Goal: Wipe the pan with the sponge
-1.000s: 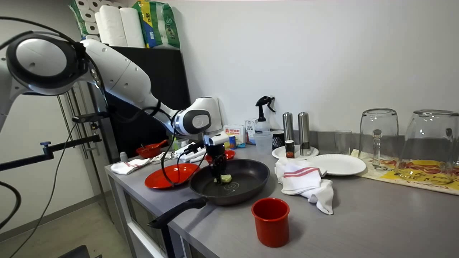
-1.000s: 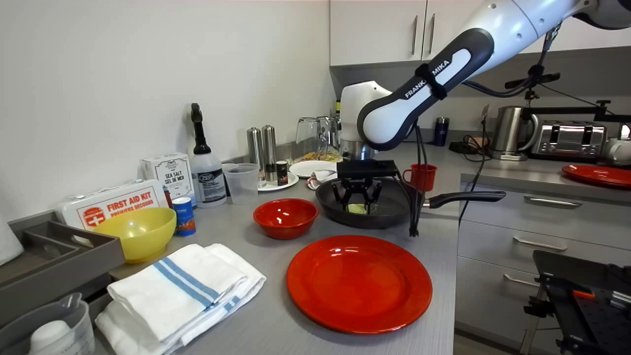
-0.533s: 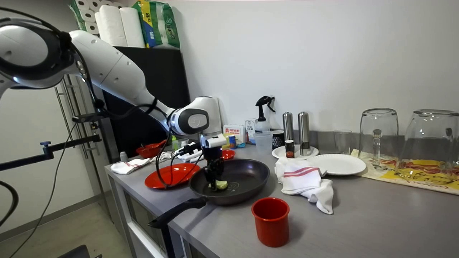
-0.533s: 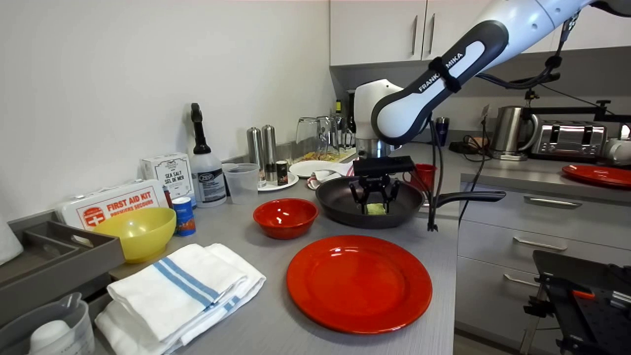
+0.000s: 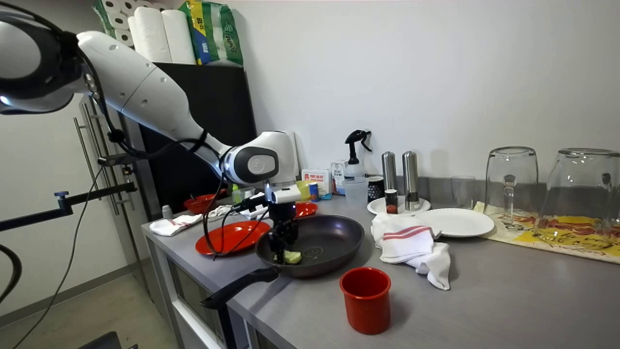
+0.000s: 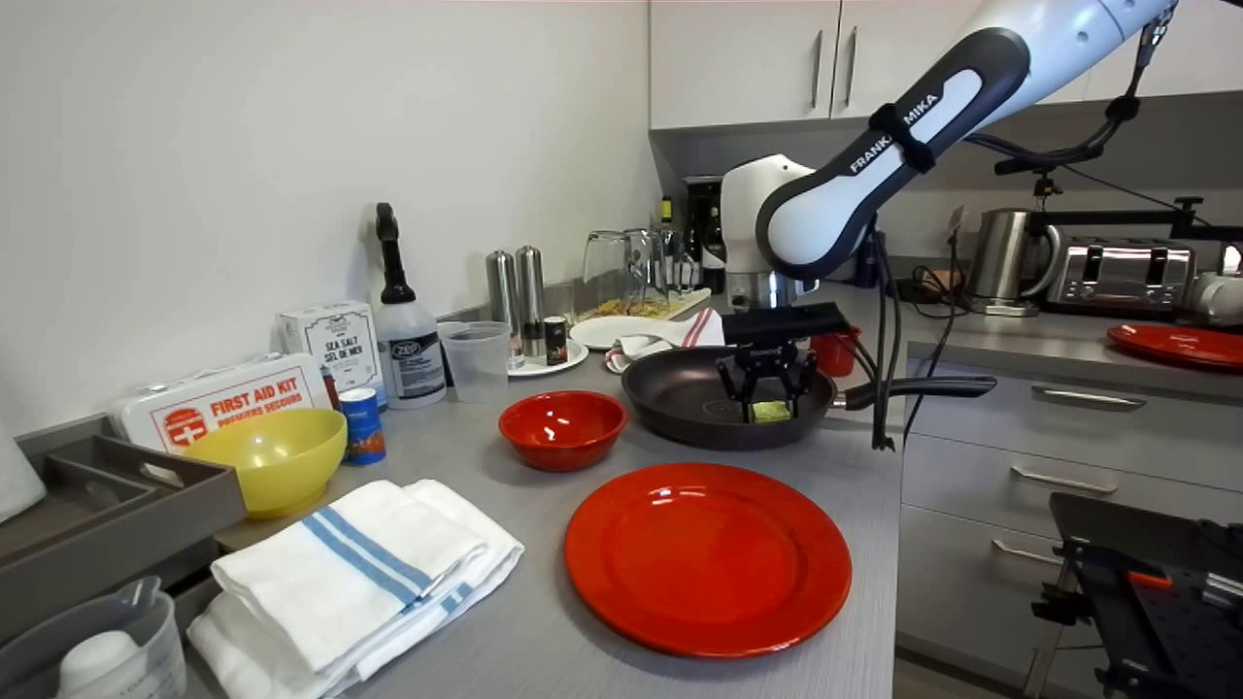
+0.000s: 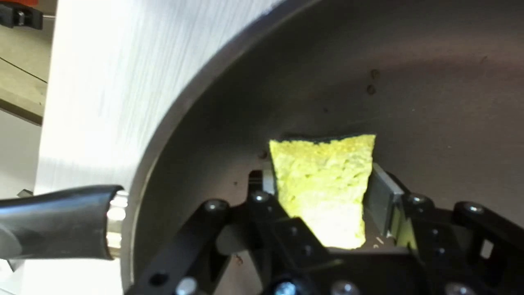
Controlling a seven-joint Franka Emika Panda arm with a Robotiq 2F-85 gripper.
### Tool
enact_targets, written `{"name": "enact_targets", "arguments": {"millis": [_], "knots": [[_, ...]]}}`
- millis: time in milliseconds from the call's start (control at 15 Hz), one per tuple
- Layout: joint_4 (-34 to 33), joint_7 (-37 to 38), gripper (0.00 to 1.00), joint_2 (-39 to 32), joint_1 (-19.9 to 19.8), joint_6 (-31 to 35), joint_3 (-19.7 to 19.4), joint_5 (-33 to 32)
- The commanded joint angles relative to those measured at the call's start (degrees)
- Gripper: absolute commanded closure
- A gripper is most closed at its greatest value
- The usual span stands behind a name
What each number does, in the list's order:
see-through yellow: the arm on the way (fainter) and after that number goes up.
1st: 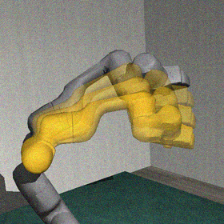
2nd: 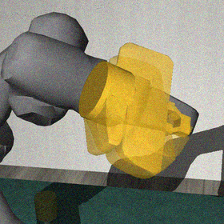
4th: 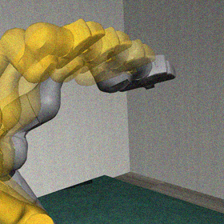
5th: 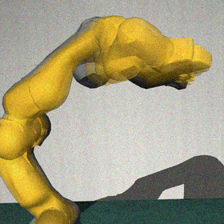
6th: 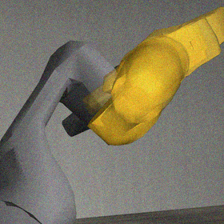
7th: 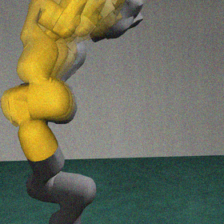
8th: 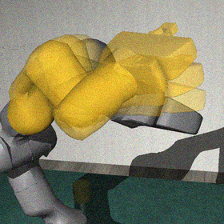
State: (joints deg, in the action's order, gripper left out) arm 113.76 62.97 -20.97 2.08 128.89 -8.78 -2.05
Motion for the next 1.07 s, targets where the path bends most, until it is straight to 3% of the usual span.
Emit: {"name": "enact_targets", "arguments": {"millis": [0,267,1000], "knots": [[3.2,1.3,0.72,0.4,-0.5,-0.7,-0.1,-0.1],[3.2,2.9,0.72,-0.1,-0.6,-0.1,-0.5,-0.9],[0.8,11.6,0.72,-4.2,-1.9,11.9,-3.7,-1.6]]}}
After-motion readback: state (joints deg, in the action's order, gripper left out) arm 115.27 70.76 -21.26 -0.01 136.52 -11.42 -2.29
